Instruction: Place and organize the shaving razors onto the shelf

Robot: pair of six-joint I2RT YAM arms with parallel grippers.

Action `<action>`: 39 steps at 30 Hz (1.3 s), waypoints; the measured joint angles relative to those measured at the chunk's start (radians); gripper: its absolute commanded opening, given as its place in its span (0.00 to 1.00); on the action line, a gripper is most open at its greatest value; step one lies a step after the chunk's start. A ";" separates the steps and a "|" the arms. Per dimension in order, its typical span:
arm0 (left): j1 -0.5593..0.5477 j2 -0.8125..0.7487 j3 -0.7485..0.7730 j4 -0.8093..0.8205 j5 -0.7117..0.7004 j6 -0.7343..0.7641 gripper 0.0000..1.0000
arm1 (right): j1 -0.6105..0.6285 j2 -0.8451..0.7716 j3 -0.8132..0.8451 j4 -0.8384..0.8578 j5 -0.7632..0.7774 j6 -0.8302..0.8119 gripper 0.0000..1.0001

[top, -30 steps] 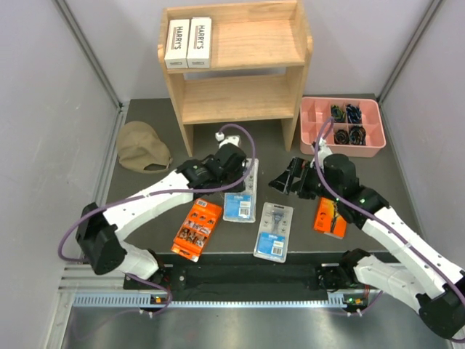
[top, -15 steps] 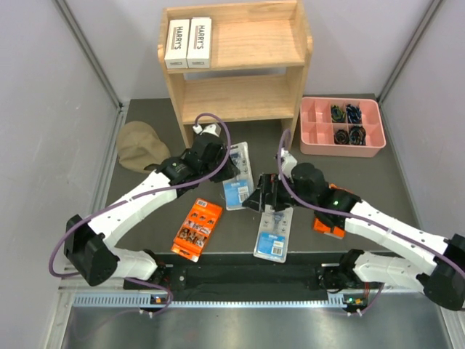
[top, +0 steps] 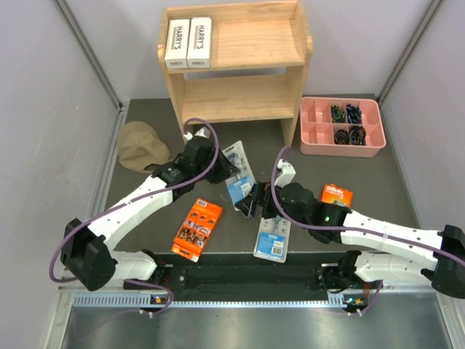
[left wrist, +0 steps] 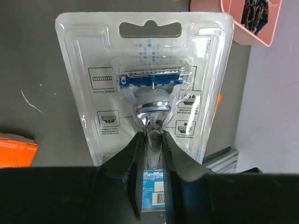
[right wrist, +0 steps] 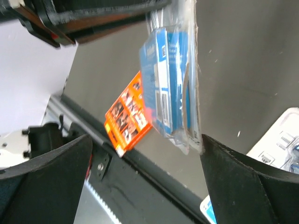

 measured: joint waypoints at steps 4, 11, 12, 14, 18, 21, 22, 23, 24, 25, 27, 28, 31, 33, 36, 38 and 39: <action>0.034 -0.029 -0.082 0.079 0.050 -0.089 0.00 | 0.049 -0.006 -0.031 0.041 0.134 0.016 0.91; 0.091 -0.064 -0.194 0.228 0.138 -0.224 0.00 | 0.074 -0.049 -0.093 0.119 0.282 0.027 0.84; 0.098 -0.068 -0.206 0.247 0.151 -0.241 0.00 | 0.074 -0.049 -0.100 0.134 0.294 0.027 0.83; 0.108 -0.073 -0.225 0.282 0.170 -0.269 0.00 | 0.074 -0.049 -0.111 0.153 0.309 0.026 0.80; 0.122 -0.075 -0.245 0.350 0.208 -0.318 0.00 | 0.074 -0.048 -0.124 0.194 0.329 0.026 0.76; 0.125 -0.075 -0.254 0.385 0.235 -0.341 0.00 | 0.074 -0.045 -0.124 0.218 0.334 0.023 0.72; 0.126 -0.075 -0.256 0.394 0.245 -0.344 0.00 | 0.074 -0.042 -0.125 0.229 0.335 0.023 0.68; 0.126 -0.074 -0.256 0.402 0.256 -0.347 0.00 | 0.074 -0.037 -0.125 0.240 0.335 0.021 0.66; 0.126 -0.074 -0.256 0.408 0.262 -0.350 0.00 | 0.074 -0.032 -0.125 0.249 0.335 0.018 0.63; 0.126 -0.073 -0.256 0.416 0.272 -0.354 0.00 | 0.074 -0.027 -0.125 0.254 0.335 0.016 0.58; 0.127 -0.072 -0.256 0.430 0.286 -0.364 0.00 | 0.074 -0.017 -0.125 0.261 0.336 0.015 0.53; 0.127 -0.070 -0.256 0.437 0.291 -0.367 0.00 | 0.074 -0.011 -0.124 0.262 0.336 0.016 0.48; 0.127 -0.066 -0.256 0.452 0.303 -0.373 0.00 | 0.074 0.008 -0.124 0.262 0.338 0.019 0.38; 0.127 -0.064 -0.257 0.454 0.307 -0.373 0.00 | 0.076 0.014 -0.124 0.262 0.340 0.025 0.33; 0.127 -0.064 -0.261 0.454 0.309 -0.375 0.00 | 0.077 0.014 -0.124 0.262 0.342 0.030 0.24; 0.127 -0.064 -0.264 0.454 0.310 -0.376 0.00 | 0.077 0.014 -0.124 0.258 0.342 0.031 0.18; 0.127 -0.063 -0.264 0.454 0.310 -0.376 0.00 | 0.078 0.014 -0.124 0.257 0.342 0.031 0.15</action>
